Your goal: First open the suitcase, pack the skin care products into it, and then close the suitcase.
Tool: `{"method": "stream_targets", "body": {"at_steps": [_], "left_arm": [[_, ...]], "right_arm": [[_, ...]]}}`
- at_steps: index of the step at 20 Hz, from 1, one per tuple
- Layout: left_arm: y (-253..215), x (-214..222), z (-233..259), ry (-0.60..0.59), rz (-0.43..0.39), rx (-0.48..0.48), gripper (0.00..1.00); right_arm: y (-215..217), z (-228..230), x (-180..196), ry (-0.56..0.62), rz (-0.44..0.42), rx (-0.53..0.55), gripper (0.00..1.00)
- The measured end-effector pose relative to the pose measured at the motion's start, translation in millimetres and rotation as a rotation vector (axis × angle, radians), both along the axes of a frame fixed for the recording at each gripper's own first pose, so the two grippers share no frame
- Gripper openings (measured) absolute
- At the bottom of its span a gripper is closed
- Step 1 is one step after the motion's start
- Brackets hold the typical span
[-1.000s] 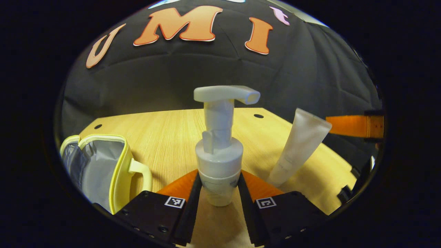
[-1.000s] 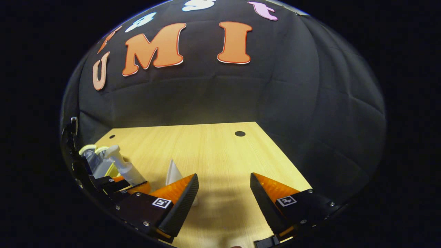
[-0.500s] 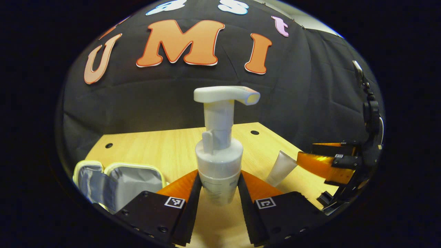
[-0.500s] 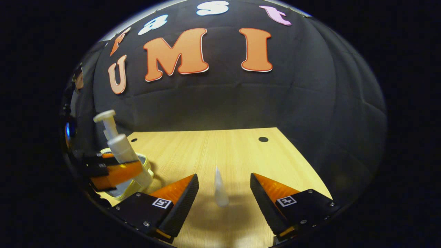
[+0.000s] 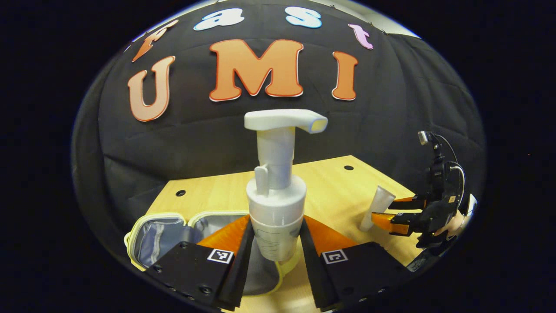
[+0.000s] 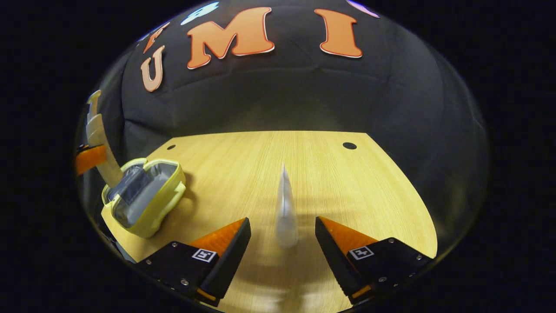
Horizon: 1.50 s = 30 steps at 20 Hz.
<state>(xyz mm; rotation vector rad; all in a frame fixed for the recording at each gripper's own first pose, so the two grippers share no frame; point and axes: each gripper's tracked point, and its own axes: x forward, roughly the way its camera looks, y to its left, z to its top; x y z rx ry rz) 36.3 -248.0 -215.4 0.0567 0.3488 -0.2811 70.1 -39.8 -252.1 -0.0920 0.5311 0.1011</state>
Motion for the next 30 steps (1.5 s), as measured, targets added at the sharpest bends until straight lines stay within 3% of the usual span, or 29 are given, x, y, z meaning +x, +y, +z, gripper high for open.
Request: {"method": "stream_targets", "body": {"at_steps": [5,9,11,14,18,21,25,30], "left_arm": [[24,-15,-18,0.047,0.072,0.005,0.6],[40,-25,-27,0.077,0.104,-0.003,0.6],[43,-27,-31,0.101,0.102,-0.032,0.6],[54,-33,-34,0.132,0.088,-0.037,0.59],[85,-27,-20,0.131,0.097,-0.012,0.6],[103,-24,-13,0.177,0.056,-0.01,0.6],[119,-11,-28,0.331,-0.043,-0.006,0.6],[129,0,-82,0.633,-0.141,0.012,0.6]], "right_arm": [[-2,-34,15,0.062,0.001,0.01,0.89],[-2,-51,21,0.082,0.009,-0.025,0.7],[-2,-49,23,0.079,0.022,-0.028,0.52],[1,-45,19,0.089,0.004,0.0,0.43],[24,-9,9,0.07,-0.008,0.085,0.4],[56,20,1,0.053,0.006,0.136,0.4],[101,47,-3,0.057,0.017,0.212,0.41],[150,66,-5,0.063,0.015,0.288,0.4]]}}
